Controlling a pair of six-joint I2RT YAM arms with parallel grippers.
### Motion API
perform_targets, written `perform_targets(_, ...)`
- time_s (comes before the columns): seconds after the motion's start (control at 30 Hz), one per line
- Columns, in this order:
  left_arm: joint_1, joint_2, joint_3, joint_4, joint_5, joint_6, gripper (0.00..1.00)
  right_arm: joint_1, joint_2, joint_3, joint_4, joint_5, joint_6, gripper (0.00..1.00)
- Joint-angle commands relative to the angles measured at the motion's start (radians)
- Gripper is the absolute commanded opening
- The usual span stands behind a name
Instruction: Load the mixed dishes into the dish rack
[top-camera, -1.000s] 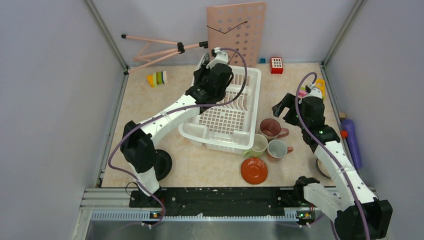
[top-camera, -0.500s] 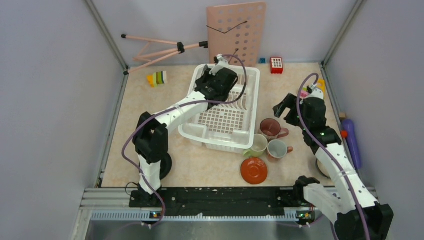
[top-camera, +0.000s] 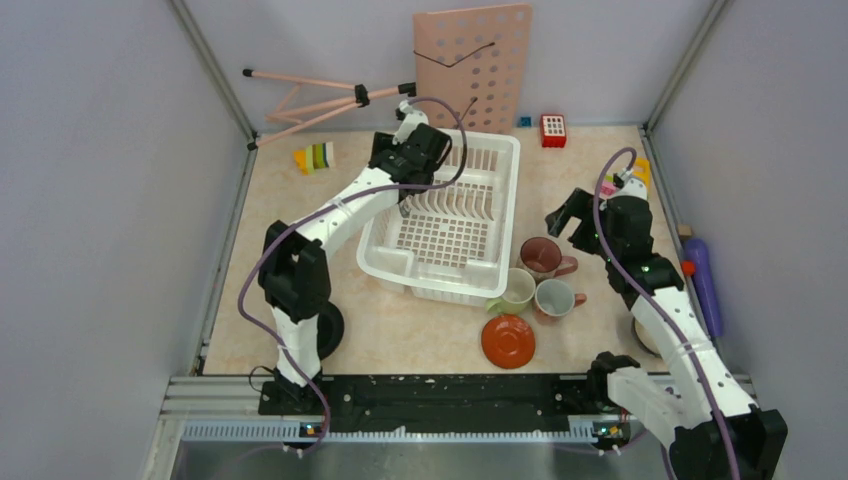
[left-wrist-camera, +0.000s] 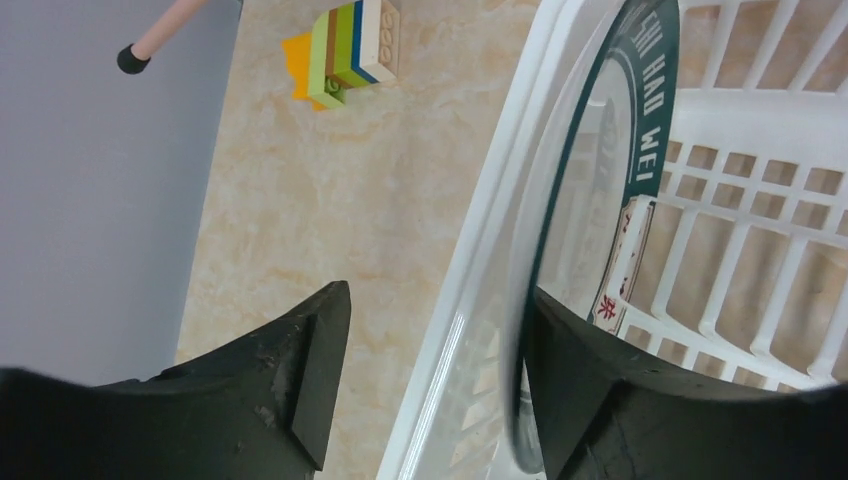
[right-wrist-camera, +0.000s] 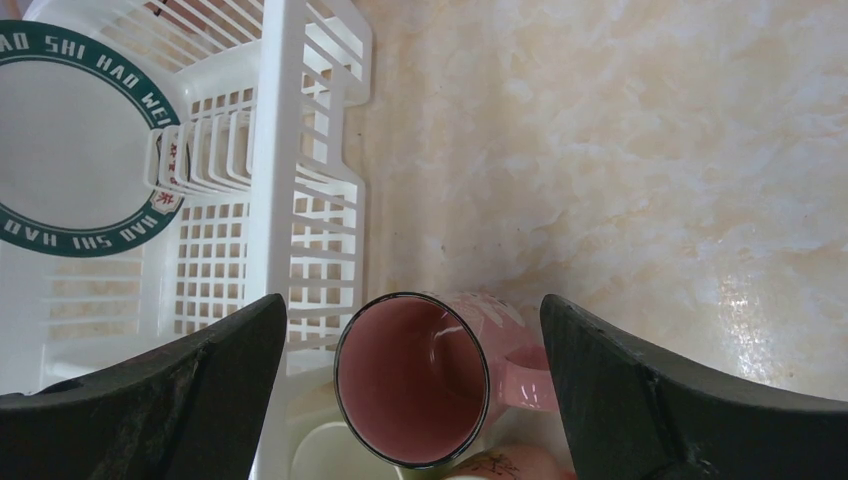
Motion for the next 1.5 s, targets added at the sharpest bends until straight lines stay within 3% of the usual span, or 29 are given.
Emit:
perform_targets(0.0, 0.001, -0.076, 0.038, -0.065, 0.060, -0.061, 0.70, 0.009, 0.011, 0.031, -0.010, 0.001, -0.005, 0.97)
perform_targets(0.17, 0.009, -0.182, -0.013, -0.068, 0.128, -0.077, 0.73, 0.010, 0.093, 0.065, -0.009, -0.075, -0.009, 0.97)
perform_targets(0.37, 0.128, -0.435, -0.270, 0.065, 0.488, -0.154, 0.78, 0.055, 0.194, 0.131, 0.018, -0.085, -0.014, 0.97)
perform_targets(0.5, 0.204, -0.576, -0.427, 0.085, 0.608, -0.191, 0.78, 0.108, 0.243, 0.178, 0.025, -0.063, -0.016, 0.95)
perform_targets(0.7, 0.229, -0.784, -0.604, 0.022, 0.586, -0.252, 0.77, 0.239, 0.279, 0.247, -0.013, 0.055, -0.053, 0.95)
perform_targets(0.9, 0.337, -0.971, -0.795, 0.042, 0.774, -0.342, 0.75, 0.298, 0.356, 0.291, -0.038, 0.141, -0.042, 0.94)
perform_targets(1.03, 0.362, -1.026, -0.864, 0.010, 0.798, -0.370, 0.74, 0.302, 0.416, 0.321, -0.040, 0.222, -0.023, 0.92)
perform_targets(1.3, 0.437, -1.050, -0.910, -0.175, 0.764, -0.531, 0.73, 0.301, 0.521, 0.364, 0.030, 0.225, 0.015, 0.77)
perform_targets(1.47, 0.441, -1.006, -0.967, -0.272, 0.709, -0.677, 0.77, 0.301, 0.593, 0.382, 0.090, 0.173, 0.071, 0.64)
